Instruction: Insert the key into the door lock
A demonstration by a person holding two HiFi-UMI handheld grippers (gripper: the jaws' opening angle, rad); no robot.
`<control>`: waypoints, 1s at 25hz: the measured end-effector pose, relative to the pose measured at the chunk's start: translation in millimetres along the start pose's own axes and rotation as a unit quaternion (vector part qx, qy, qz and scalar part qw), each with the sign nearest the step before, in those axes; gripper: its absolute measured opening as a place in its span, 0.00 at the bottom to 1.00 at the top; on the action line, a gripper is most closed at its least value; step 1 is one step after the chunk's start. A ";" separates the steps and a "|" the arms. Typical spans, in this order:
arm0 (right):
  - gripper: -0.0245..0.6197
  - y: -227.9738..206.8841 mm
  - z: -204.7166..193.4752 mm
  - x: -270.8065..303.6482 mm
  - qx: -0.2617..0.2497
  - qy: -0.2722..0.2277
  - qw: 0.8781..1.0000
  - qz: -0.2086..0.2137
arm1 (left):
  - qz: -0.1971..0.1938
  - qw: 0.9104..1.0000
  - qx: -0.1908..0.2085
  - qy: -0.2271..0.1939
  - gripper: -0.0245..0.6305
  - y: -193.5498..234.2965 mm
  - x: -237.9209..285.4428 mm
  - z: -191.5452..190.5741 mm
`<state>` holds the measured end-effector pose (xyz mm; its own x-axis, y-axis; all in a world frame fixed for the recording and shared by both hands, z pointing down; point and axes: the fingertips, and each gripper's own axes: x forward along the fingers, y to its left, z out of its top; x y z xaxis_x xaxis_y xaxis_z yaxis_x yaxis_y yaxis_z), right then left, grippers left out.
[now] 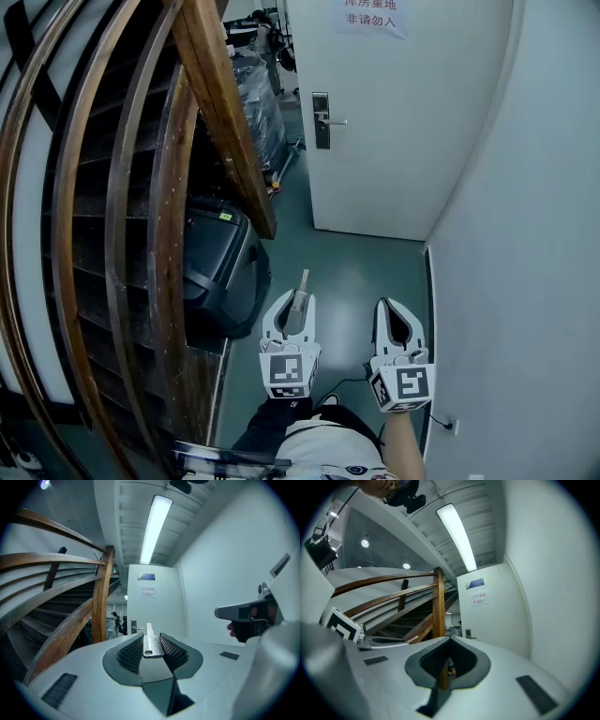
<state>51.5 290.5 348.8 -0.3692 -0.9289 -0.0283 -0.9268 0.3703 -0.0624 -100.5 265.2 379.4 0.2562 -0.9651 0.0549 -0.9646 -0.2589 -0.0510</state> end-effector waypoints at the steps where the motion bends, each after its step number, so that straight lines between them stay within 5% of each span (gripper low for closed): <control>1: 0.05 -0.1 -2.3 1.6 0.002 0.002 1.000 0.002 | 0.002 1.000 0.001 0.001 0.22 0.7 1.0 -1.1; 9: 0.05 -6.5 -15.4 47.5 0.002 0.013 1.000 0.009 | 0.004 1.000 -0.008 0.004 0.22 19.1 45.8 -9.3; 25: 0.05 -52.8 -14.3 224.3 -0.009 0.018 1.000 -0.015 | -0.035 0.999 -0.012 0.022 0.22 80.9 228.1 -12.5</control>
<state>16.6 62.5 360.0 -0.3433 -0.9392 0.0088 -0.9384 0.3426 -0.0444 -120.9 24.6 400.2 0.3210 -0.9415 0.1024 -0.9455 -0.3248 -0.0222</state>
